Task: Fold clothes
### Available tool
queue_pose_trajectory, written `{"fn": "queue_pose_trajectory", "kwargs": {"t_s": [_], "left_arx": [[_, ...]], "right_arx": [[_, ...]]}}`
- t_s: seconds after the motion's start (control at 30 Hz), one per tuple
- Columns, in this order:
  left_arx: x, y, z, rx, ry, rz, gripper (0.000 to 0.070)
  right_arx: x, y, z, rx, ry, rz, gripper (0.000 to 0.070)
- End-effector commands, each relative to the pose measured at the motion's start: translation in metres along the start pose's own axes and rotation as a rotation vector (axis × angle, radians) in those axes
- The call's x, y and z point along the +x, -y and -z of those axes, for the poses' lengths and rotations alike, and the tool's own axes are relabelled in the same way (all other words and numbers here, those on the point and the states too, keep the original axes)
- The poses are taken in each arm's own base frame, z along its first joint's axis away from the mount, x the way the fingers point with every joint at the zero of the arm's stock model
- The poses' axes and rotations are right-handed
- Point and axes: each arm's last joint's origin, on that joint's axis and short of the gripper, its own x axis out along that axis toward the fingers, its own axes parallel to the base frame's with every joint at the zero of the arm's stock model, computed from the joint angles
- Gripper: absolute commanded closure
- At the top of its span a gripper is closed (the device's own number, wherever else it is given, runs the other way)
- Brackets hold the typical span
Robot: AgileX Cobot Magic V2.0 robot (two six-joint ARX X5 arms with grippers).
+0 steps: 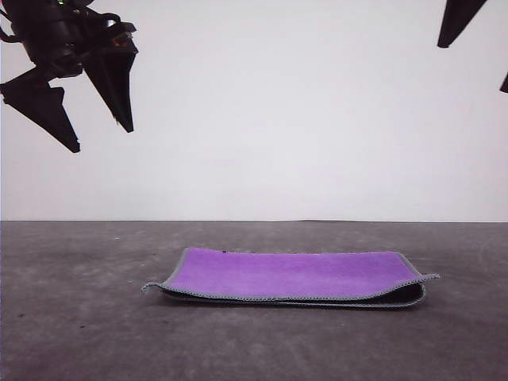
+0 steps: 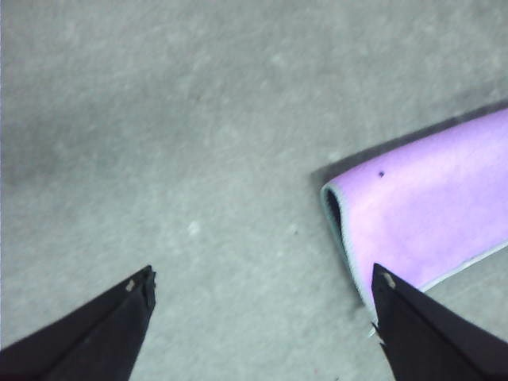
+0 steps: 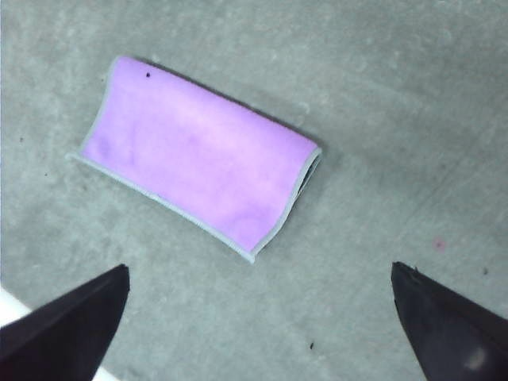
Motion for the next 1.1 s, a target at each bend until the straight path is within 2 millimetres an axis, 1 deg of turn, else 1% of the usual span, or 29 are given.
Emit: {"fn": "queue_pose_trajectory", "kwargs": {"t_s": [0.0,0.1,0.3,0.37,0.47,0.63,0.8,0.9,1.07], "left_arx": [[0.003,-0.003,-0.003,0.019,-0.005,-0.003,0.0172],[0.002,-0.006,-0.002,0.012,-0.005,-0.007,0.0172],[0.002,-0.007,-0.003,0.017,0.007,-0.009,0.0173],[0.002,-0.007,-0.004,0.019,0.014,-0.009,0.0173],[0.002,-0.007,-0.004,0.019,0.012,-0.009,0.0173],[0.002,-0.007,-0.004,0.018,0.011,-0.009,0.0173],[0.002,-0.007,-0.004,0.018,0.011,-0.009,0.0173],[0.002,-0.007,-0.004,0.018,0.010,-0.009,0.0173],[0.002,-0.007,-0.003,0.014,0.008,-0.008,0.0173]], "right_arx": [[0.006,0.001,0.005,0.025,0.012,0.003,0.0030],[0.023,0.007,0.019,0.048,0.037,-0.005,0.0030],[0.076,0.027,0.043,0.126,0.051,-0.059,0.0030],[0.089,0.032,0.046,0.148,0.057,-0.089,0.0030],[0.103,0.038,0.048,0.174,0.051,-0.105,0.0030],[0.125,0.047,0.045,0.215,0.029,-0.139,0.0031],[0.151,0.057,0.048,0.265,-0.048,-0.184,0.0031],[0.162,0.060,0.050,0.299,-0.079,-0.266,0.0033],[0.180,0.060,0.053,0.322,-0.125,-0.296,0.0033]]}}
